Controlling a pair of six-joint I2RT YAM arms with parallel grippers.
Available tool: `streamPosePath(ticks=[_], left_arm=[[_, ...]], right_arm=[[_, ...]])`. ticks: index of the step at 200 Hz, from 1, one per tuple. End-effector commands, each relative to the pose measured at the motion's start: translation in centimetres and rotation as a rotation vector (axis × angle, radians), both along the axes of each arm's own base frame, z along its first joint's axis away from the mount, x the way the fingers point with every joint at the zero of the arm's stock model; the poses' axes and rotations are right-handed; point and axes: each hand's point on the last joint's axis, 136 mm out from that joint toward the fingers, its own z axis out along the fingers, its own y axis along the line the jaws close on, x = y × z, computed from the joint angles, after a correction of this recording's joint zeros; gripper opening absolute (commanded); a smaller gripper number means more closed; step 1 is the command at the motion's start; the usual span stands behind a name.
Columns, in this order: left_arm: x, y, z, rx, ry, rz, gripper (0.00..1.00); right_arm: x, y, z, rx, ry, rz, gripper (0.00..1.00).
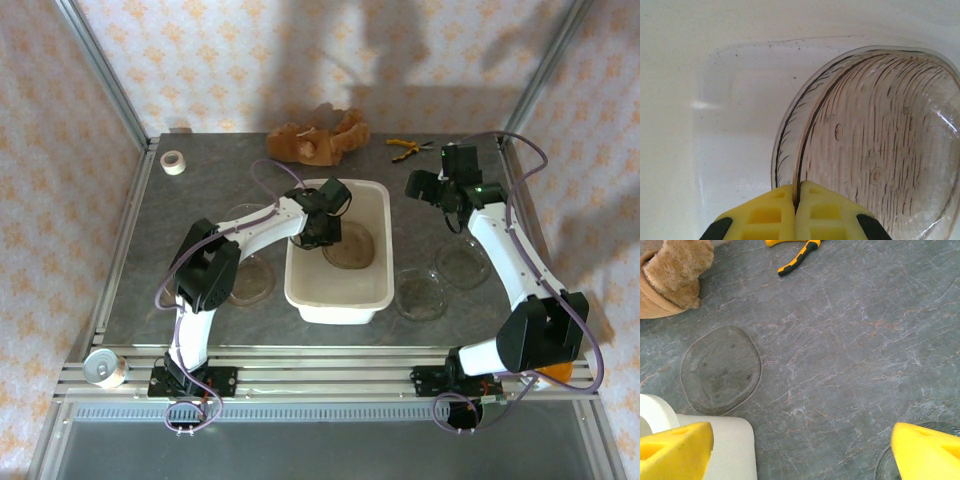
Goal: Place the plates into the plastic bin on the countertop
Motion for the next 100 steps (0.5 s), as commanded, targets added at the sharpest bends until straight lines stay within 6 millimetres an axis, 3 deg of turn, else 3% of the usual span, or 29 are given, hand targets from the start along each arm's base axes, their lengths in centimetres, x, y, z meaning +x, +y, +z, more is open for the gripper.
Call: streamPosePath(ticks=[1, 27, 100], left_arm=[[-0.2, 0.0, -0.4, 0.04, 0.008, 0.01, 0.07], [-0.1, 0.3, 0.3, 0.047, 0.0, 0.018, 0.09], [0.2, 0.2, 3.0, 0.001, -0.055, 0.044, 0.28]], right_arm=[[0.4, -0.4, 0.5, -0.018, -0.011, -0.009, 0.91], [0.1, -0.7, 0.0, -0.028, 0.0, -0.016, 0.92], [-1.8, -3.0, -2.6, -0.009, 0.062, -0.111, 0.92]])
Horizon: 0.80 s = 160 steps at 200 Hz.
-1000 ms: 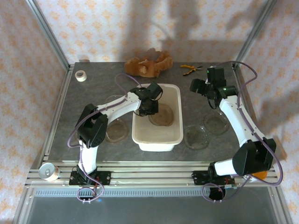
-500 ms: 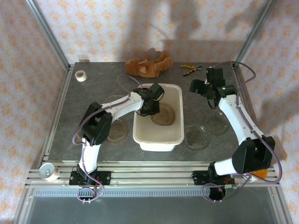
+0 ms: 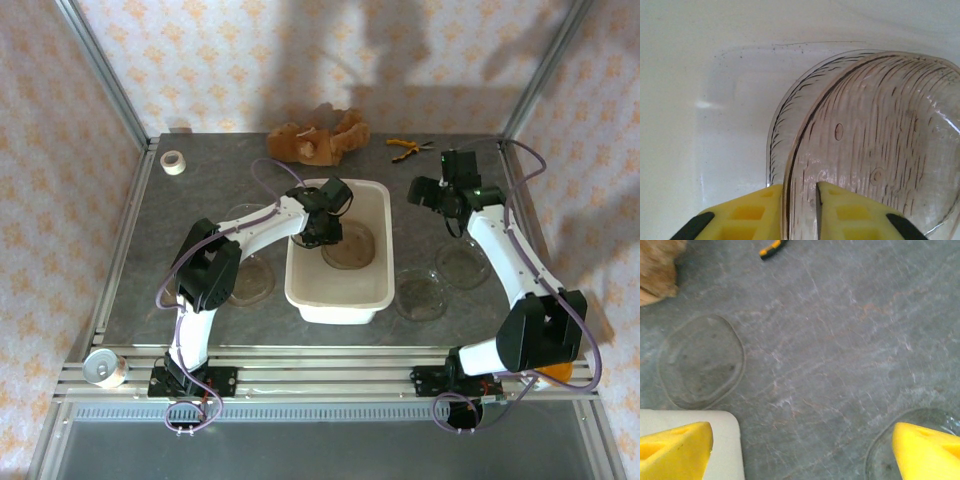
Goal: Place the plates into the plastic bin on the countertop
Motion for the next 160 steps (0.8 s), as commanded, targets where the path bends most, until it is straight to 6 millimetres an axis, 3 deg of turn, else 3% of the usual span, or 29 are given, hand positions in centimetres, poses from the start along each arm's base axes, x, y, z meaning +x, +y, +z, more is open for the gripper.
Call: streamPosePath(ticks=[1, 46, 60, 78, 112, 118, 121, 129, 160], left_arm=[[0.2, 0.1, 2.8, -0.004, -0.053, 0.016, 0.28], [0.2, -0.1, 2.8, -0.01, -0.053, 0.003, 0.41], [0.3, -0.2, 2.9, -0.012, -0.054, -0.002, 0.51], [0.5, -0.3, 3.6, -0.021, -0.075, -0.003, 0.54], [1.3, -0.3, 6.8, -0.05, -0.169, -0.018, 0.56], [1.5, -0.4, 7.0, -0.051, -0.18, -0.025, 0.57], [1.5, -0.4, 8.4, -0.068, -0.208, -0.028, 0.57], [1.6, -0.4, 9.4, -0.078, -0.234, -0.037, 0.58], [1.8, -0.4, 12.0, -0.092, -0.306, -0.082, 0.61]], right_arm=[[-1.0, -1.7, 0.0, 0.002, 0.0, -0.075, 0.92], [-1.8, -2.6, -0.3, 0.016, 0.008, -0.113, 0.92], [-2.0, -2.9, -0.4, 0.007, 0.017, -0.124, 0.92], [-2.6, -3.4, -0.7, 0.0, 0.039, -0.145, 0.92], [-4.0, -5.0, -1.6, 0.029, 0.076, -0.201, 0.86], [-4.2, -5.4, -1.8, 0.03, 0.08, -0.21, 0.86], [-4.4, -5.5, -1.9, 0.027, 0.084, -0.214, 0.86], [-4.9, -6.1, -2.3, 0.023, 0.101, -0.234, 0.86], [-7.3, -8.3, -3.9, 0.044, 0.18, -0.33, 0.87]])
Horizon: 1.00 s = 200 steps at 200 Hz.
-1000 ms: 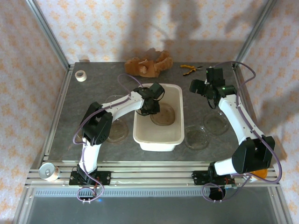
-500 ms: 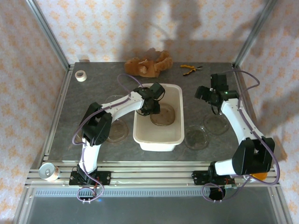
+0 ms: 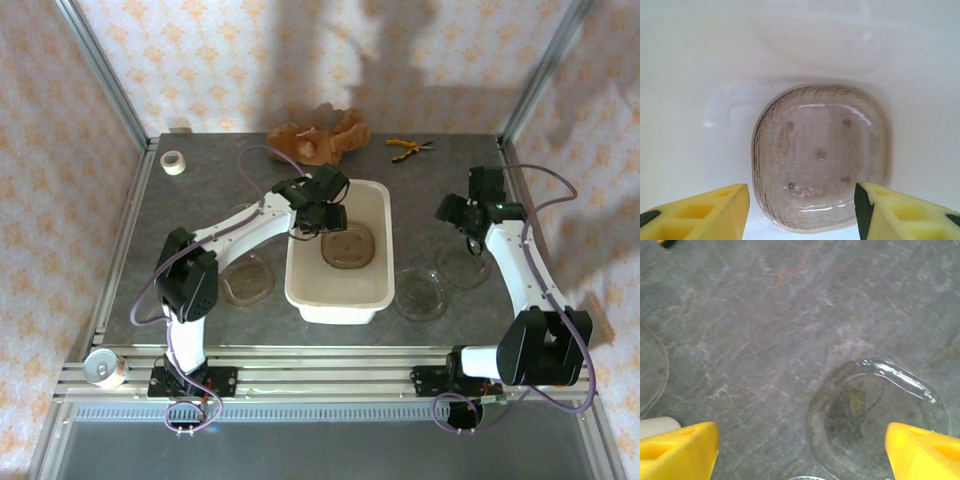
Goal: Place the plates into the plastic bin on the countertop
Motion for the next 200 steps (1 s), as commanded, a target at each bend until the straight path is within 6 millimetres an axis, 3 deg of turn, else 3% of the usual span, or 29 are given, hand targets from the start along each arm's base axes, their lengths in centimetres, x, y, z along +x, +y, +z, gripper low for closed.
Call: streamPosePath(ticks=[1, 62, 97, 200], left_arm=[[0.9, -0.1, 4.3, -0.013, -0.135, -0.035, 0.61], [0.5, -0.3, 5.5, -0.061, -0.192, -0.068, 0.62], [0.1, -0.4, 6.6, -0.127, -0.241, -0.066, 0.64], [-0.4, 0.4, 6.1, -0.123, -0.229, -0.042, 0.64]], right_arm=[[-2.7, -1.5, -1.0, 0.011, 0.073, -0.082, 0.87], [-8.6, -4.4, -4.9, 0.111, 0.215, -0.329, 0.89], [-11.0, -5.0, -6.6, 0.145, 0.245, -0.4, 0.89], [-10.6, -3.5, -11.7, 0.285, 0.306, -0.423, 0.85]])
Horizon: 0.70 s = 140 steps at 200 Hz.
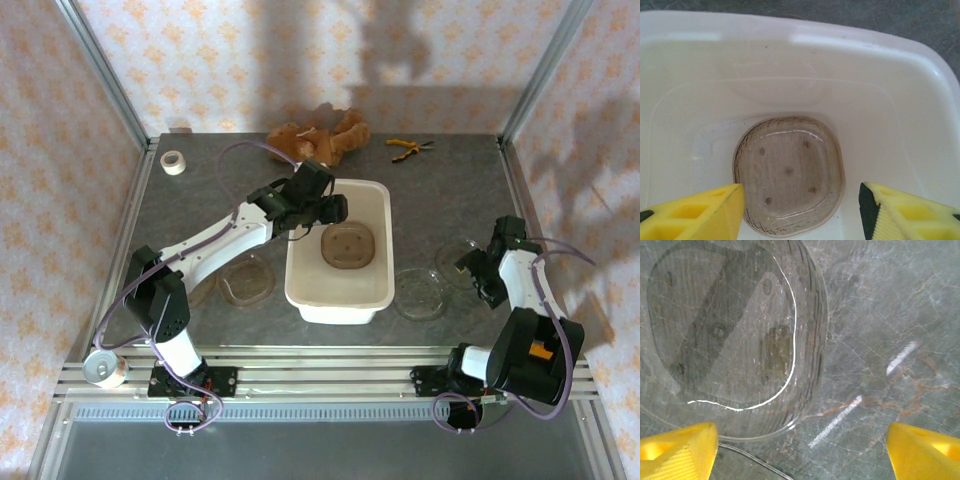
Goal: Place the plates into the plastic bin on the countertop
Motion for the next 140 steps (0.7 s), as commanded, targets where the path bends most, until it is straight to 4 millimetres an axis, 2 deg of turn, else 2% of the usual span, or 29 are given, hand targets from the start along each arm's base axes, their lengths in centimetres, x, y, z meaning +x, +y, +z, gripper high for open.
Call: streamPosePath(ticks=[1, 47, 99, 140], left_arm=[[-0.2, 0.4, 1.5, -0.023, -0.034, 0.021, 0.64], [0.0, 1.0, 1.0, -0.016, -0.021, 0.042, 0.64], [0.6, 0.7, 0.5, -0.01, -0.001, 0.038, 0.64], [1.1, 0.9, 0.0, 0.0, 0.018, 0.046, 0.63]], right_arm=[[0.5, 0.0, -1.1, 0.022, -0.011, -0.04, 0.85], [-0.3, -0.3, -3.7, 0.015, 0.069, -0.043, 0.82], [0.5, -1.2, -4.3, -0.028, 0.046, -0.067, 0.79], [1.6, -1.2, -5.6, -0.003, 0.062, -0.045, 0.68]])
